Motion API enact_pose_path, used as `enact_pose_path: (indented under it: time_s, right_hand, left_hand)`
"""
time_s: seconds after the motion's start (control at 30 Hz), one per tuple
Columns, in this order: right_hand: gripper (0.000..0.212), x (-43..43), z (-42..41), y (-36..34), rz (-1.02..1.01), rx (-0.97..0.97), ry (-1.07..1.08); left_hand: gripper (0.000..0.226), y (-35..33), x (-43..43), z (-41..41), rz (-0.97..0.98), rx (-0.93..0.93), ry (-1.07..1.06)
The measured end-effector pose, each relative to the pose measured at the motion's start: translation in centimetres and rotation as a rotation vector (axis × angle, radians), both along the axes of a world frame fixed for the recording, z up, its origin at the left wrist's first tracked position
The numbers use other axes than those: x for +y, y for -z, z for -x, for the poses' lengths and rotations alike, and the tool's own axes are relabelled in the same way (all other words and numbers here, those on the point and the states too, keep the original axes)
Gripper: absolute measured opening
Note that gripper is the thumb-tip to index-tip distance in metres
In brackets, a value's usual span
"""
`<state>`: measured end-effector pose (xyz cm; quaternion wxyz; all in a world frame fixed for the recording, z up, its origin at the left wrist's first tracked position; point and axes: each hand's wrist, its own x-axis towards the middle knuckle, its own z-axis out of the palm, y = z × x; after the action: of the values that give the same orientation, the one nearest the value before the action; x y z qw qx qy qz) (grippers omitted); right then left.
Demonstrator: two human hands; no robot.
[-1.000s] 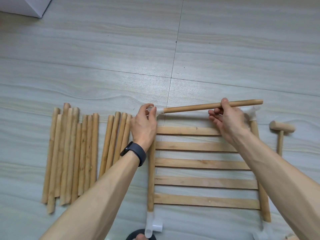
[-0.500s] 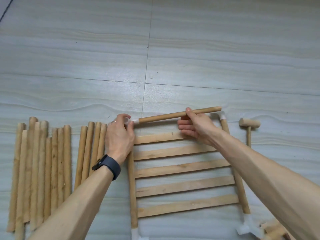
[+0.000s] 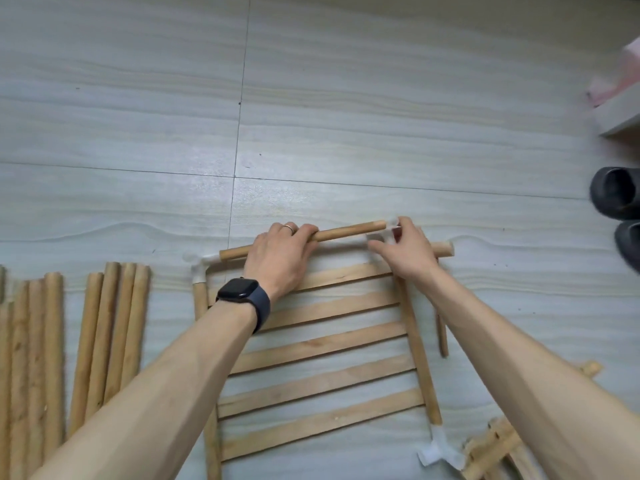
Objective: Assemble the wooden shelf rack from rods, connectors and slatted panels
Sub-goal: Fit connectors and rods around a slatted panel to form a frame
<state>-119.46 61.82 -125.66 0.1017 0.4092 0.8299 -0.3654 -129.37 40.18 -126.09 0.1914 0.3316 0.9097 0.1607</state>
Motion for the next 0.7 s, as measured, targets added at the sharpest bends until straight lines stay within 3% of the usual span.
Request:
enact_pose_path:
  time_s: [0.1,0.2,0.3,0.43,0.57,0.7]
  right_hand:
    - [0.031,-0.1,0.4,0.8,-0.170,0.025,-0.134]
    - [0.032,-0.3,0.2,1.4,-0.316,-0.011,-0.238]
    - [0.033,-1.1,-0.5,2.0,-0.375,0.087,-0.246]
    - [0.041,-1.6,-1.5,2.4,-0.279,0.233,-0.139]
    - [0.041,-1.7,-1.8,2.5,-0.128,0.249,0.012]
    - [0.024,-0.4,-1.1,2.8,0.213,0.252,0.249]
  left_hand:
    - [0.034,0.5,-0.3,0.4,-0.014,0.003,-0.010]
    - [0.032,0.7,-0.7,0.5,-0.018,-0.003,0.000]
    - [0.029,0.7,-0.6,0.1,-0.014,0.047,0.012]
    - [0.027,0.7,-0.4,-0.4,0.017,0.115,0.029]
    - [0.026,0.7,-0.1,-0.8,0.015,0.114,0.054]
    - [0.027,0.9,-0.2,-0.9,0.007,0.140,0.070]
